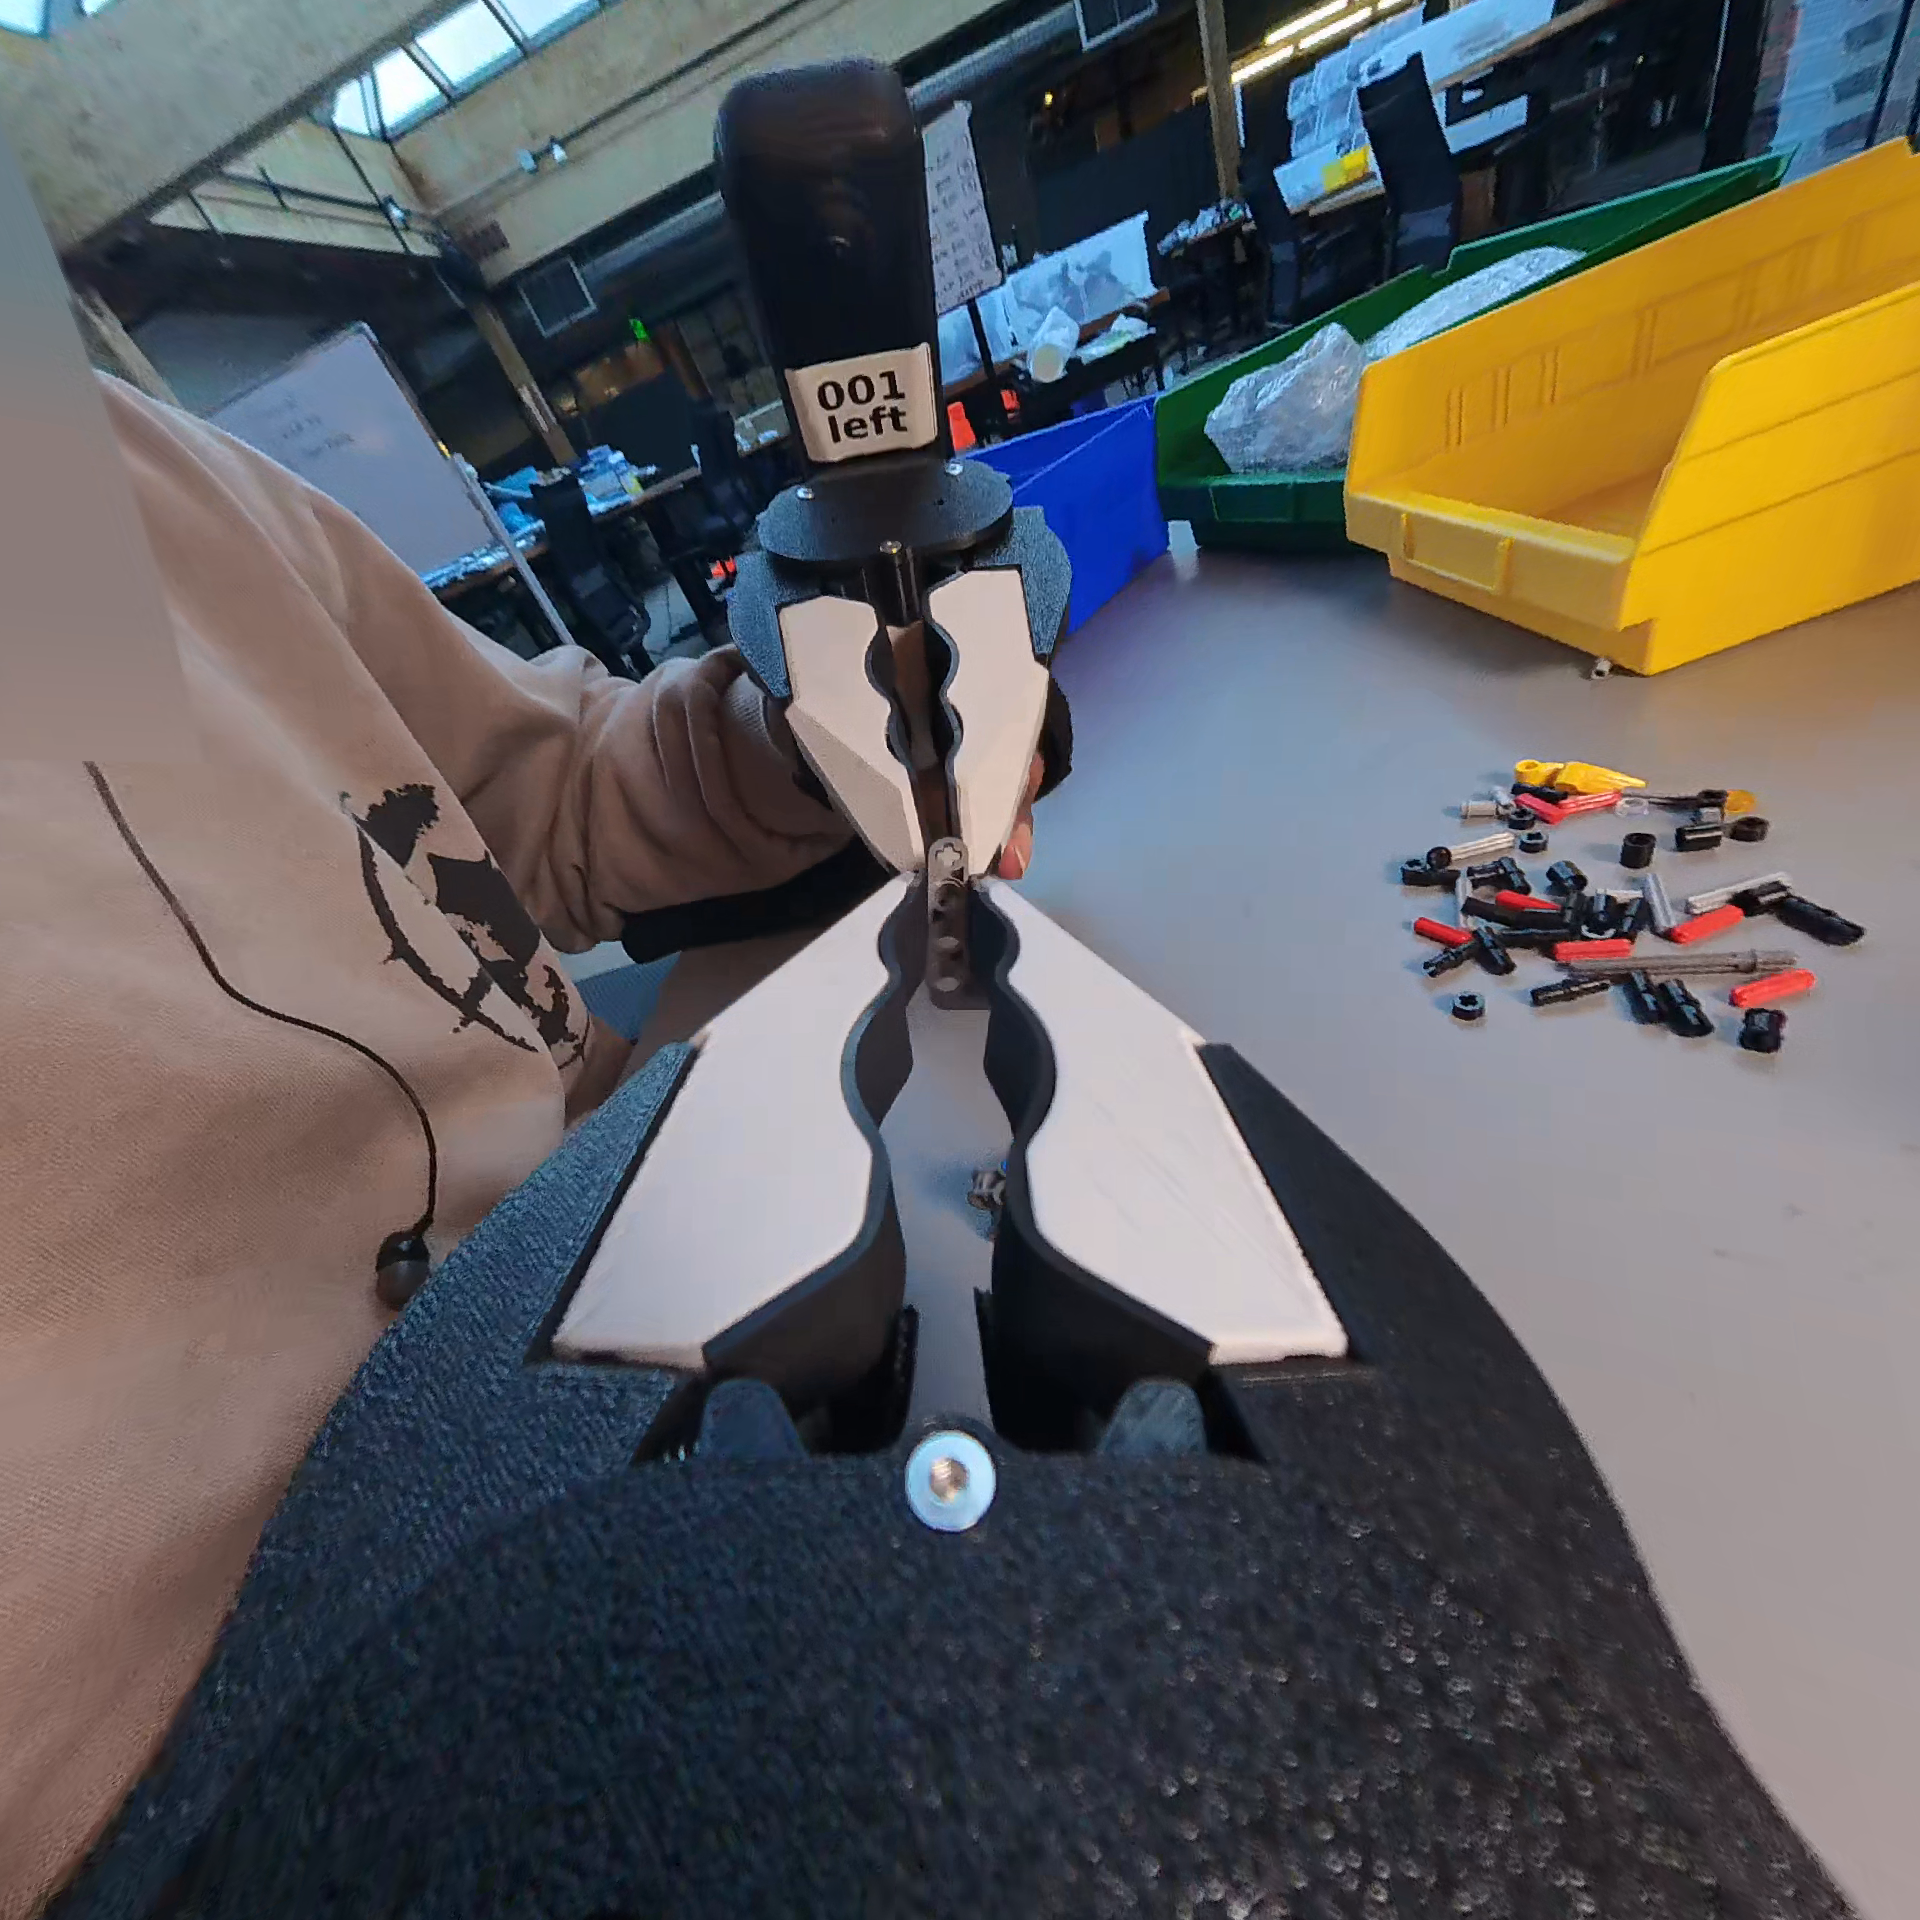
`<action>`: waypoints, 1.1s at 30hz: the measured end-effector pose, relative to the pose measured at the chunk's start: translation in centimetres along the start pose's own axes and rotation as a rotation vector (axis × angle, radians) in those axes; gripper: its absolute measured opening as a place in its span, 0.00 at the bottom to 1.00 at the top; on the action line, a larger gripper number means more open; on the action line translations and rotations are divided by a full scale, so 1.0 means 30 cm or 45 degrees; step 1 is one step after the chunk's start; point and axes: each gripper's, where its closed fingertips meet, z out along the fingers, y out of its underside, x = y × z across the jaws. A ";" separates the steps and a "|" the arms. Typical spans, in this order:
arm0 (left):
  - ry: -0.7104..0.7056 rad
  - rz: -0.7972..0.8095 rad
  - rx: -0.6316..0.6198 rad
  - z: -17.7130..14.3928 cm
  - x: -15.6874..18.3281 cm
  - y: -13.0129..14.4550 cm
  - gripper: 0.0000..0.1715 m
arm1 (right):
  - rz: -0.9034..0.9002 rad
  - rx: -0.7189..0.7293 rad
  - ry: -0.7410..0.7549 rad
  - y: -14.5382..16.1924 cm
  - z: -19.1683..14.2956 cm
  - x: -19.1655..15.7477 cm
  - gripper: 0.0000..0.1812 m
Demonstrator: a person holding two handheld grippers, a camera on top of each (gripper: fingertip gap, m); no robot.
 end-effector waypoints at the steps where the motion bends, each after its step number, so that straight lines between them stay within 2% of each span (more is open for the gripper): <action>1: 0.007 -0.010 0.016 -0.001 0.002 -0.005 0.02 | 0.000 0.018 -0.004 -0.007 -0.001 -0.003 0.02; 5: 0.028 -0.047 0.102 -0.005 0.010 -0.038 0.02 | 0.019 0.117 -0.017 -0.050 -0.009 -0.013 0.02; 11: 0.024 -0.033 0.146 -0.014 0.011 -0.065 0.02 | 0.067 0.209 -0.027 -0.087 -0.015 -0.015 0.02; 13: 0.008 -0.004 0.135 -0.011 0.009 -0.050 0.02 | 0.037 0.152 -0.032 -0.071 -0.011 -0.017 0.02; 16: -0.020 0.043 0.077 0.005 0.005 -0.001 0.02 | -0.086 -0.059 0.008 0.001 -0.006 -0.005 0.03; 28: -0.120 0.312 -0.198 0.053 0.010 0.100 0.02 | -0.311 -0.360 0.099 0.122 -0.002 -0.004 0.03; 33: -0.156 0.327 -0.214 0.051 -0.002 0.108 0.05 | -0.382 -0.397 0.146 0.131 0.007 0.001 0.03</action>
